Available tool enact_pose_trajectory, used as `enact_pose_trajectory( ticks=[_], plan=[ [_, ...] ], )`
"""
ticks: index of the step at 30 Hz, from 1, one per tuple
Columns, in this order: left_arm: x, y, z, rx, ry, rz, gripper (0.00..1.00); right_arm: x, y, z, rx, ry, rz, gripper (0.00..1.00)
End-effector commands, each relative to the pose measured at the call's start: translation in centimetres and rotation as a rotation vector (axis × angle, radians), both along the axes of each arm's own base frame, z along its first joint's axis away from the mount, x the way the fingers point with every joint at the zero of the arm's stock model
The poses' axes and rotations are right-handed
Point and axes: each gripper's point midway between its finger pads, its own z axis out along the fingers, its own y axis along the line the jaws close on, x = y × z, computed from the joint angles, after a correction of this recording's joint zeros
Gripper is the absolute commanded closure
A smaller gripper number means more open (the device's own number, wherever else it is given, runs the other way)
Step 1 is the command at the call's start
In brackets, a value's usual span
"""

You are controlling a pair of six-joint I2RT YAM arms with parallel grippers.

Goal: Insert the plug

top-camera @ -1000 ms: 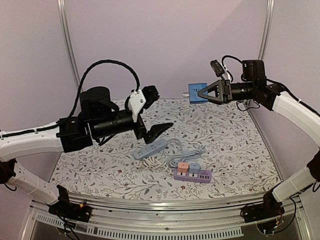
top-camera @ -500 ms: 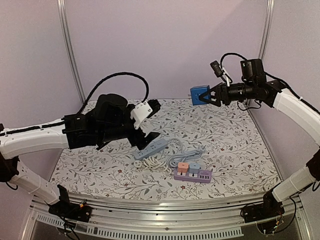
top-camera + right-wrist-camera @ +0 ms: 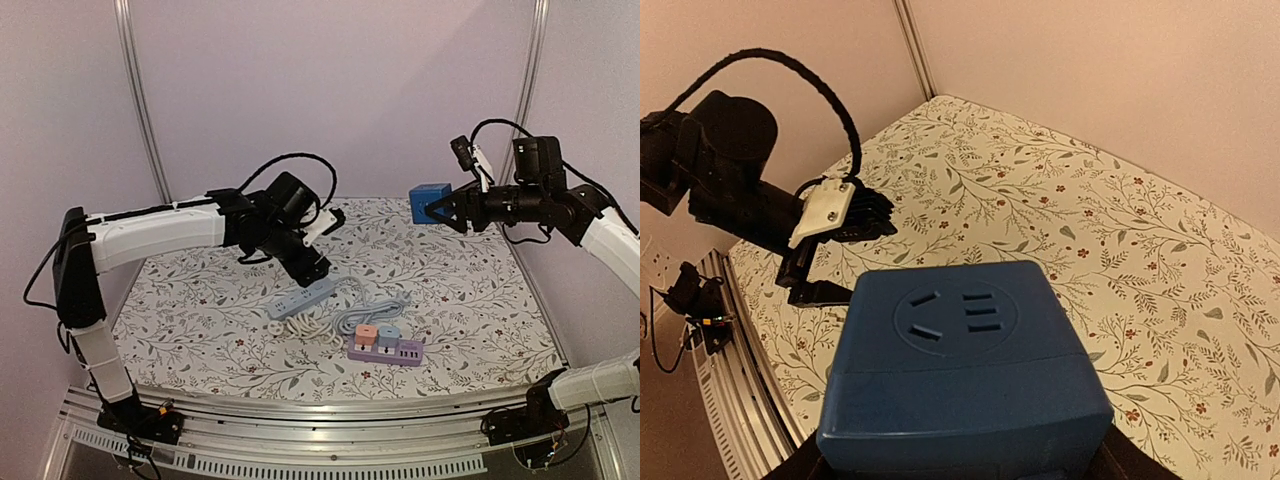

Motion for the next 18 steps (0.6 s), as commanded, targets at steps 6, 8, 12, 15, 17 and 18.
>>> enact_pose_trajectory(
  ticks=[6, 8, 12, 15, 17, 18],
  plan=[
    [1.2, 1.0, -6.9, 0.152, 0.234, -0.060, 0.17, -2.0, -0.7, 0.1, 0.016, 0.023, -0.034, 1.00],
    [1.4, 1.3, -8.1, 0.187, 0.250, -0.070, 0.18, -2.2, -0.7, 0.0, 0.013, 0.027, -0.034, 1.00],
    [1.9, 2.1, -9.9, 0.235, 0.268, -0.071, 0.18, -2.4, -0.5, 0.0, 0.014, 0.033, -0.029, 1.00],
    [2.2, 2.6, -10.9, 0.262, 0.272, -0.080, 0.18, -2.4, -0.1, 0.1, 0.018, 0.041, -0.019, 1.00],
    [2.5, 3.0, -11.4, 0.271, 0.280, -0.076, 0.18, -2.4, 0.2, 0.0, 0.019, 0.047, -0.008, 1.00],
    [2.7, 3.1, -11.8, 0.274, 0.287, -0.072, 0.18, -2.4, 0.3, 0.1, 0.019, 0.049, -0.005, 1.00]
  ],
)
